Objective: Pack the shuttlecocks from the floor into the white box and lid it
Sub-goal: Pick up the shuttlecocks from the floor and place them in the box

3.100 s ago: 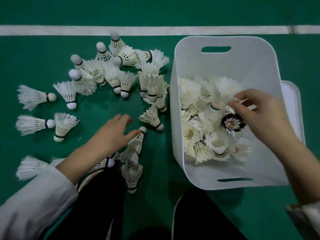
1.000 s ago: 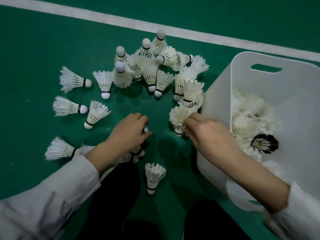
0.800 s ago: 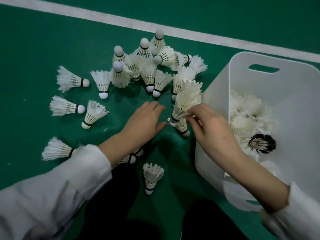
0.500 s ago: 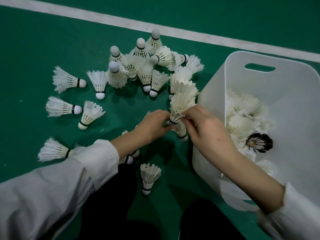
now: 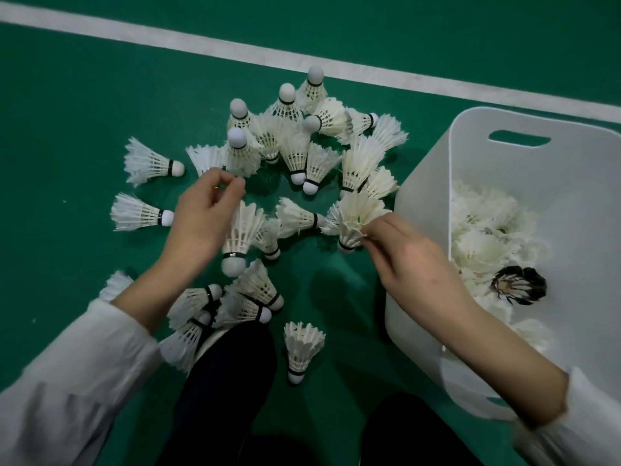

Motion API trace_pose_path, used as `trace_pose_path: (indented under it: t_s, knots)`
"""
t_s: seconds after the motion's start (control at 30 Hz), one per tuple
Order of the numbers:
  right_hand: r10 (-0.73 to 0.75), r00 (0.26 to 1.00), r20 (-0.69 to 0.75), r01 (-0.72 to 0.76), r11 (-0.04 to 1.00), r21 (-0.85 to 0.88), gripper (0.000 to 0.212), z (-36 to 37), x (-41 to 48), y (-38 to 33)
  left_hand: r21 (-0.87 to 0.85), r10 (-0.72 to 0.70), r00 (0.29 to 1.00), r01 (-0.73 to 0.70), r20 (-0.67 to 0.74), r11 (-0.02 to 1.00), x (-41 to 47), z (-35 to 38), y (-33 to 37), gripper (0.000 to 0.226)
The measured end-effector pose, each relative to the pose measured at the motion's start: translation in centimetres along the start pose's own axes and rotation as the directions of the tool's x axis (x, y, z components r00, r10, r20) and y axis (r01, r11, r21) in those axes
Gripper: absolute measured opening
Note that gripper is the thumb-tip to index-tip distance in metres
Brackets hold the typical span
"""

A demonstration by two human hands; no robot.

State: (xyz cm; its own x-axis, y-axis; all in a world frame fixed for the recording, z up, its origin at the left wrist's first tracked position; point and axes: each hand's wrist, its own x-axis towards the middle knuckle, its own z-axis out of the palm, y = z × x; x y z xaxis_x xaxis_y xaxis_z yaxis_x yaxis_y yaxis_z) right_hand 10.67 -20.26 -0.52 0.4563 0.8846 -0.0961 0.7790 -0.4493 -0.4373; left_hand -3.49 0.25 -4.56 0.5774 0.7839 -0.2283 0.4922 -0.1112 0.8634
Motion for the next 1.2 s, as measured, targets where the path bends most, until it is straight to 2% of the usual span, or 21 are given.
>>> trace_pose_path:
  t_s: [0.1, 0.2, 0.27, 0.33, 0.47, 0.63, 0.7, 0.8, 0.97, 1.03, 1.1, 1.2]
  knots:
    - [0.007, 1.000, 0.012, -0.007, 1.000, -0.008, 0.015, 0.0, 0.0, 0.0, 0.207, 0.059, 0.995, -0.075, 0.082, 0.975, 1.3, -0.7, 0.5, 0.020]
    - [0.007, 0.999, 0.031, -0.006, 1.000, -0.020, 0.016, 0.0, 0.1, 0.1, 0.504, 0.085, 0.959, -0.216, 0.270, 0.836, 3.5, 0.4, 1.1, 0.054]
    - [0.011, 0.999, 0.047, -0.010, 1.000, -0.028, 0.012, 0.0, 0.0, 0.0, 0.565, 0.053, 0.947, -0.235, 0.318, 0.791, 5.2, 2.0, 0.9, 0.068]
    - [0.012, 0.999, 0.047, -0.010, 0.999, -0.035, 0.011, -0.1, 0.0, 0.0, 0.603, -0.012, 0.953, -0.182, 0.303, 0.777, 6.5, 3.4, 0.7, 0.073]
    - [0.010, 0.999, 0.031, -0.008, 0.999, -0.048, 0.015, 0.0, 0.0, 0.2, 0.616, -0.061, 0.975, -0.086, 0.213, 0.783, 7.5, 4.5, 0.1, 0.059]
    - [-0.001, 0.999, 0.042, 0.002, 1.000, -0.026, 0.017, 0.1, 0.1, -0.2, 0.556, 0.090, 0.995, -0.100, 0.047, 0.825, 6.4, 4.9, -0.9, 0.025]
    - [-0.007, 0.999, 0.040, 0.007, 1.000, -0.021, 0.018, 0.1, 0.0, -0.2, 0.524, 0.151, 0.989, -0.132, 0.006, 0.841, 5.4, 4.6, -0.7, 0.027]
    - [0.002, 1.000, 0.029, -0.002, 1.000, -0.010, 0.018, 0.0, -0.1, 0.2, 0.497, 0.232, 0.972, -0.216, 0.030, 0.841, 3.6, 3.7, -0.1, 0.031]
    - [-0.013, 1.000, -0.010, 0.013, 0.999, 0.032, 0.018, 0.2, -0.1, 0.2, 0.449, 0.215, 0.976, -0.209, 0.037, 0.869, 0.2, 2.1, 1.2, 0.031]
    - [-0.009, 0.999, -0.034, 0.012, 0.996, 0.090, 0.018, 0.0, 0.0, 0.2, 0.421, 0.239, 0.970, -0.236, 0.047, 0.876, -1.1, 1.6, 2.0, 0.028]
    - [0.008, 0.998, -0.060, 0.006, 0.974, 0.226, 0.018, -0.4, 0.1, 0.0, 0.392, 0.288, 0.956, -0.288, 0.059, 0.874, -2.1, 1.3, 3.1, 0.027]
    - [0.077, 0.996, -0.052, -0.043, 0.876, 0.480, 0.011, -1.5, 0.3, -0.2, 0.337, 0.359, 0.930, -0.363, 0.077, 0.869, -3.1, 1.6, 5.5, 0.025]
